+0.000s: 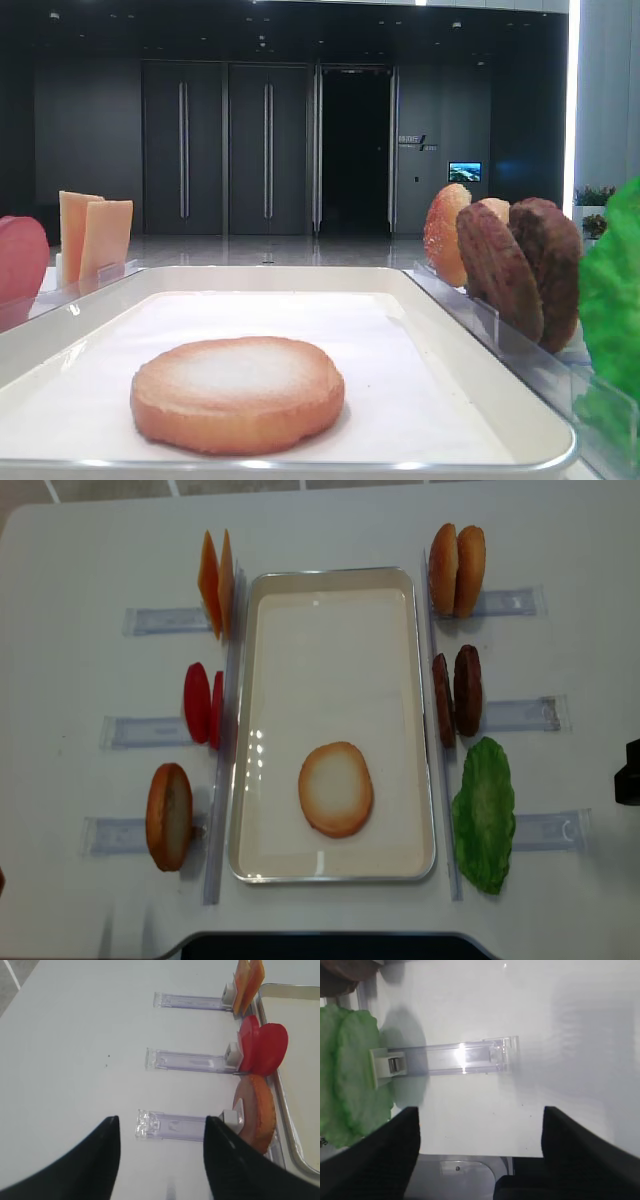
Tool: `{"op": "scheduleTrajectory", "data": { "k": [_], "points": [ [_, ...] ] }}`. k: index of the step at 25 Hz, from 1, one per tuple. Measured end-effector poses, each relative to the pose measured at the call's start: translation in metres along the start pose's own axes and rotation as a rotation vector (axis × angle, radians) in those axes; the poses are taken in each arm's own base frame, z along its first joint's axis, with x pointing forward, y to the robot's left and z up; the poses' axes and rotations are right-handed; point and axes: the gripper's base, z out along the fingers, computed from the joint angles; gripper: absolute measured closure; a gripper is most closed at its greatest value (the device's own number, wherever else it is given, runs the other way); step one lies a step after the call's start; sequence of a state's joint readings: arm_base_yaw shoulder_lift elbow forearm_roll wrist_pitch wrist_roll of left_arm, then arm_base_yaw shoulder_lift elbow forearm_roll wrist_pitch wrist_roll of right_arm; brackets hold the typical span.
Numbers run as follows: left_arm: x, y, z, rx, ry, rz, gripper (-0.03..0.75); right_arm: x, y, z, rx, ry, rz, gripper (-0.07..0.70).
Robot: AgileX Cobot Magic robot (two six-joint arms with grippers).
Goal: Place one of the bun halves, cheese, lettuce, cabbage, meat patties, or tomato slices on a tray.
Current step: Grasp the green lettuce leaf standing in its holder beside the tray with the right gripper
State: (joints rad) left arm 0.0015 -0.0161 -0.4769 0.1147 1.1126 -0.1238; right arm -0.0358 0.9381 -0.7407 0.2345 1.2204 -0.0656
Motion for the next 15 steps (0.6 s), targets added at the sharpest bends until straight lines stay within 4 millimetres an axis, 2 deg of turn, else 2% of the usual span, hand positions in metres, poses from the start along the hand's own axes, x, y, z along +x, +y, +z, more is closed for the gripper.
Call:
{"op": "scheduleTrajectory", "data": {
  "k": [6, 15],
  "points": [
    [0.000, 0.000, 0.000, 0.000, 0.000, 0.000, 0.307, -0.002, 0.024, -0.005, -0.033, 0.006, -0.004, 0.118],
    [0.000, 0.000, 0.000, 0.000, 0.000, 0.000, 0.307, 0.012, 0.070, -0.002, -0.063, 0.032, -0.034, 0.118]
  ]
}}
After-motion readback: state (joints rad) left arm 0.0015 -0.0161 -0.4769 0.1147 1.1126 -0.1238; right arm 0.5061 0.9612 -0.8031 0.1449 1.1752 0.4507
